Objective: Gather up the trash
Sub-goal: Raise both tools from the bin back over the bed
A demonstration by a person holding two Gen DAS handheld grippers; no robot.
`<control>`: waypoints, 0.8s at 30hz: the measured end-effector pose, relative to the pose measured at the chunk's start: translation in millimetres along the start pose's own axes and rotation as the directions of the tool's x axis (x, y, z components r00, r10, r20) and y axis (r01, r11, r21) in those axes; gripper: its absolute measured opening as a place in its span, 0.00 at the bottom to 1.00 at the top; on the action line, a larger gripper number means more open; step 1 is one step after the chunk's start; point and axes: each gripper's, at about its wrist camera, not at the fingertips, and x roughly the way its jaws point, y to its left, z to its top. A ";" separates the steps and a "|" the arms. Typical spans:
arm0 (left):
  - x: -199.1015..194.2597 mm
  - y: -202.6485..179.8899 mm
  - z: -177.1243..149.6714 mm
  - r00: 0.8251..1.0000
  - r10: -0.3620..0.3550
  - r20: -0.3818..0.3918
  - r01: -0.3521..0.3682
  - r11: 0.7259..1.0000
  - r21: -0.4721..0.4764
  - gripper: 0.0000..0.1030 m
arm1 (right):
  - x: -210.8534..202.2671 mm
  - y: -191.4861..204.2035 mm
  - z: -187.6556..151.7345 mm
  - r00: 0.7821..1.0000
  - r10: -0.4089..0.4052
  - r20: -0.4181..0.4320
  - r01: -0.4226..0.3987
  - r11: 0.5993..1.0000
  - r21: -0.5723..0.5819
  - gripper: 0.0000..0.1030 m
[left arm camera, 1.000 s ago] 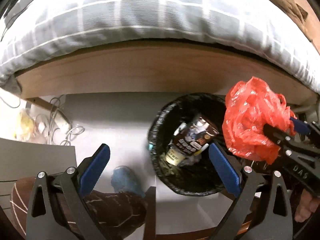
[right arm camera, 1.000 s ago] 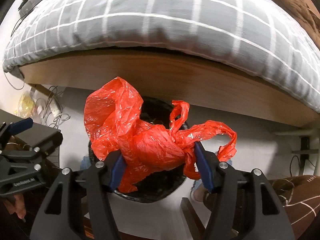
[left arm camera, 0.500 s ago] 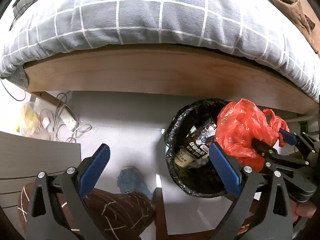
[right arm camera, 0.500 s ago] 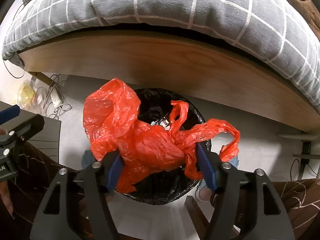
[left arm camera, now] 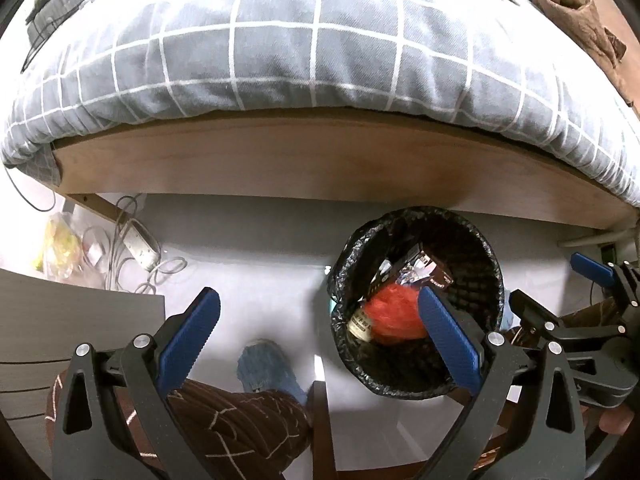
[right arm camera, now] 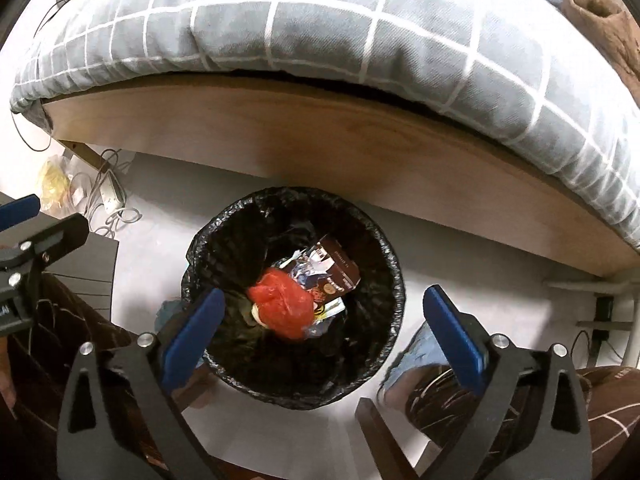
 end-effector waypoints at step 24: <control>-55.9 -29.6 112.3 0.983 -0.042 0.181 0.041 0.999 0.010 0.94 | -97.3 -122.6 123.2 0.943 -0.145 0.300 0.115 0.987 0.115 0.93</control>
